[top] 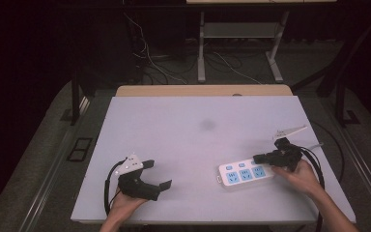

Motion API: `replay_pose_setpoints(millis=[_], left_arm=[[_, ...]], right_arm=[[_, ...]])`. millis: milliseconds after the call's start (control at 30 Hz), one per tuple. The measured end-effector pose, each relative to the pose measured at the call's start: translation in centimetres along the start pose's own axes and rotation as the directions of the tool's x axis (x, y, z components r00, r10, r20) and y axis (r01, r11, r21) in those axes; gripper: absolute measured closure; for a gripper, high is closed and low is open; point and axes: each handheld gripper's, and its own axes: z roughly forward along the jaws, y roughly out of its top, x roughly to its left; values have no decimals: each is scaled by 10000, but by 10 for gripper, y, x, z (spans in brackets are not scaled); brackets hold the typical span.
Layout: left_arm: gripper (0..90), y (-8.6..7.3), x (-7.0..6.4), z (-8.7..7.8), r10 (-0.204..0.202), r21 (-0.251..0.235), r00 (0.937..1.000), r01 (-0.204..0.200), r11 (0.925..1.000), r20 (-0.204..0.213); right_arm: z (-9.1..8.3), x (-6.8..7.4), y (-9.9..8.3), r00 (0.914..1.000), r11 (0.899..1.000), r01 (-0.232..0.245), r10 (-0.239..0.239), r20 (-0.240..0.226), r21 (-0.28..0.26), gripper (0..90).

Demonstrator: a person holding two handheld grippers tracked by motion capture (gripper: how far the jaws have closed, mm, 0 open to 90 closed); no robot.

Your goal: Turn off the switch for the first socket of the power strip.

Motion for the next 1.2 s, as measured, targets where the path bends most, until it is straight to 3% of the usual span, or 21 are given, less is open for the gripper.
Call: replay_pose_setpoints(millis=[300,700,1133,1200], left_arm=[[0,0,0,0,-33,-27,10000,33,10000,8],[0,0,0,-1,-62,-70,10000,62,10000,34],[0,0,-1,-2,-48,-124,10000,49,9999,55],[0,0,-1,-2,-51,-132,10000,52,9999,58]], right_arm=[[-6,1,8,9998,9993,132,-136,121,340,900],[-20,4,21,9994,9998,212,-213,263,40,900],[-35,11,21,9985,9998,70,-59,550,-201,897],[-38,12,20,9982,9996,-15,31,599,-269,859]])
